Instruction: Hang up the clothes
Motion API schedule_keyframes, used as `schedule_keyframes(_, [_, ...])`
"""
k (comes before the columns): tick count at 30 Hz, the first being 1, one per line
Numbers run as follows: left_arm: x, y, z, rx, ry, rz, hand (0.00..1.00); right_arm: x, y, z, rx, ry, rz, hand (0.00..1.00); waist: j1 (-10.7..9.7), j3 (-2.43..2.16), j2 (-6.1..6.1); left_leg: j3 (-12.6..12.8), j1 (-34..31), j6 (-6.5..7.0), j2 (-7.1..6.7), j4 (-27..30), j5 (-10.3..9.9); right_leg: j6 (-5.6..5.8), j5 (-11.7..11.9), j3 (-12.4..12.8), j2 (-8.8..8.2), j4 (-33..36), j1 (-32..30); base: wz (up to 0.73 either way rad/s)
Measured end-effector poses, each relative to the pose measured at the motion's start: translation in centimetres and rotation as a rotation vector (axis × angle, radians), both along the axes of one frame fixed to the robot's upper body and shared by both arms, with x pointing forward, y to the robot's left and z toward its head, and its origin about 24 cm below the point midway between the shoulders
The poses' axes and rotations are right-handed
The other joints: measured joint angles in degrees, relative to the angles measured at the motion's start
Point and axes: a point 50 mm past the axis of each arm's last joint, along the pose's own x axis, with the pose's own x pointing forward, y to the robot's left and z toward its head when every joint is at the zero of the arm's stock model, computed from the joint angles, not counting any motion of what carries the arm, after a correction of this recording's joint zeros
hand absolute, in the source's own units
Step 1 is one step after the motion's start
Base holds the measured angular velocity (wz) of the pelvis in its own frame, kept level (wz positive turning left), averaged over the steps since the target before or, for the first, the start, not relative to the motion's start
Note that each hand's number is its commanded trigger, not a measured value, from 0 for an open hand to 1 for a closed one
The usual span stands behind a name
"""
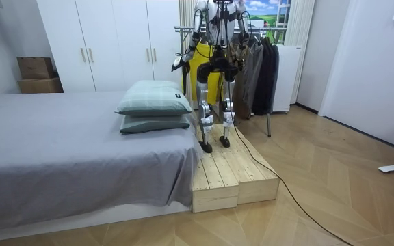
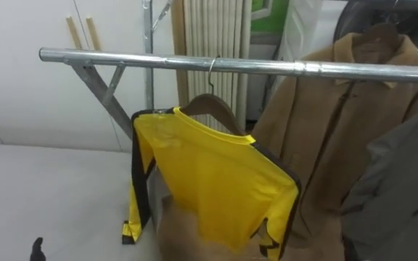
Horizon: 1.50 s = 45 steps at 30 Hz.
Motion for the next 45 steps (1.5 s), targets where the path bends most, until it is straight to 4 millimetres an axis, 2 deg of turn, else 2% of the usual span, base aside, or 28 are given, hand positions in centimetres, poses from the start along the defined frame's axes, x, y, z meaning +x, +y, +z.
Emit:
schedule_keyframes(10, [-2.3,0.5,-1.9,0.004,0.118,0.023,0.00,-6.3,0.3,-4.2,0.141,0.260,-0.055,0.00,-0.66,0.04,-0.07,-0.31,0.72,0.00,-0.04,-0.38,-0.02,0.00,-0.01,0.78,0.21,-0.21,0.13,-0.02])
schedule_keyframes(15, [-4.6,1.0,-3.6,0.011,0.238,0.045,0.00,-9.2,0.8,-5.8,0.212,0.394,-0.046,0.00,-0.98,0.21,0.30,-0.35,0.76,0.00,-0.10,-0.39,-0.02,0.00,-0.01,1.60,0.31,-0.17,-0.21,-0.05])
schedule_keyframes(22, [-5.5,1.3,-4.0,0.014,0.275,0.064,0.00,-10.7,1.0,-6.4,0.268,0.466,-0.026,0.00,-1.46,0.10,0.68,-0.44,0.82,0.00,-0.12,-0.39,-0.02,0.02,0.04,1.58,0.29,-0.19,-0.15,0.00])
schedule_keyframes(26, [-5.6,2.1,-3.9,0.019,0.265,0.115,0.00,-11.8,0.5,-6.7,0.291,0.499,-0.075,0.00,-1.80,0.03,0.67,-0.50,0.81,0.00,-0.10,-0.38,-0.02,0.00,0.07,1.18,0.24,0.01,-0.12,0.00])
schedule_keyframes(30, [-5.7,1.9,-3.9,0.011,0.267,0.120,0.00,-12.7,0.3,-6.9,0.307,0.538,-0.110,0.00,-1.85,0.02,0.70,-0.48,0.81,0.00,-0.12,-0.38,-0.02,0.00,0.07,0.69,0.18,-0.04,-0.11,0.00])
schedule_keyframes(35, [-5.7,1.6,-4.1,0.003,0.271,0.120,0.00,-13.1,0.4,-7.1,0.327,0.568,-0.099,0.00,-1.81,-0.01,0.68,-0.72,0.82,0.00,-0.12,-0.39,-0.02,-0.03,0.09,0.88,0.20,-0.02,-0.04,0.01])
schedule_keyframes(45, [-6.1,1.2,-4.4,-0.025,0.298,0.104,0.00,-12.6,0.5,-7.1,0.352,0.557,-0.093,0.00,-1.60,0.03,0.67,-0.88,0.90,0.00,-0.11,-0.39,-0.02,-0.06,0.14,0.78,0.19,0.01,0.09,0.00])
